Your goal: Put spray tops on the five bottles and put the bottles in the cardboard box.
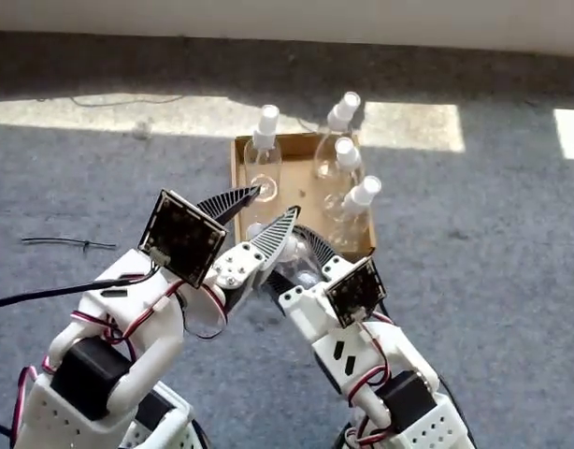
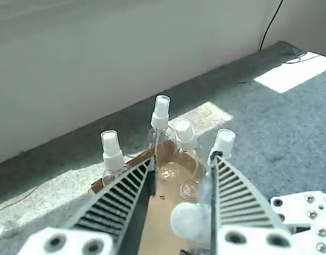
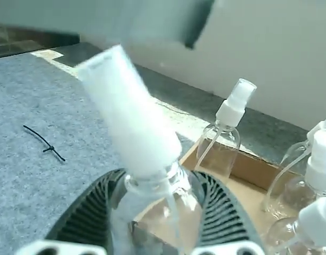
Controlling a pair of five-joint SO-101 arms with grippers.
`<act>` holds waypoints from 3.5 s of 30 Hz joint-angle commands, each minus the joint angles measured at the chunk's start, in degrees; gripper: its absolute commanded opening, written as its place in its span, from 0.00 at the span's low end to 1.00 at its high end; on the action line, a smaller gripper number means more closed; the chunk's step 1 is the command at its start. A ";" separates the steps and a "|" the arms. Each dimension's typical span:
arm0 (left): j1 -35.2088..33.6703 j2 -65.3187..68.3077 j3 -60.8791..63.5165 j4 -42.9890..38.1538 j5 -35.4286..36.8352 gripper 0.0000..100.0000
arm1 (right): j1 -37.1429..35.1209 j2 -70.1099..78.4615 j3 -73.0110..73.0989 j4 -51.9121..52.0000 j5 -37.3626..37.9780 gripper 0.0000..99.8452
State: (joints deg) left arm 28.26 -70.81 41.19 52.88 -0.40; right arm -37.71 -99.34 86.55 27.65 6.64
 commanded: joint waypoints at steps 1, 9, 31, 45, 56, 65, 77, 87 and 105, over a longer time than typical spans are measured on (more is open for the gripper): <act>0.66 -0.48 -0.57 -0.18 -0.35 0.16 | 0.92 -0.66 -1.01 0.31 -0.79 0.00; -6.81 -1.01 -4.44 0.09 -3.34 0.16 | 0.92 -0.66 -0.92 0.31 -0.88 0.00; -1.89 1.01 3.82 -0.18 -3.69 0.16 | 0.75 -0.66 -1.01 0.31 -0.70 0.00; -2.07 6.64 -10.68 1.93 -3.69 0.16 | 0.75 -0.66 -0.92 0.31 -0.62 0.00; -1.63 6.29 -6.81 4.40 -3.69 0.16 | 0.75 -0.66 -0.84 0.31 -0.62 0.00; -1.98 6.20 -0.66 4.66 -3.78 0.16 | 1.01 -0.66 -1.10 0.31 -0.70 0.00; -1.98 6.11 1.54 4.75 -3.78 0.16 | 1.01 -0.66 -1.10 0.31 -0.88 0.00; -1.98 6.11 2.24 5.01 -3.69 0.16 | 1.10 -0.66 -1.10 0.31 -0.79 0.00; -4.44 -3.38 5.41 5.98 -3.78 0.16 | 1.10 -0.66 -1.10 0.31 -0.62 0.00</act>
State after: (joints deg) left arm 25.45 -74.15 46.81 58.42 -3.74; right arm -37.27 -99.25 87.25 28.00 6.46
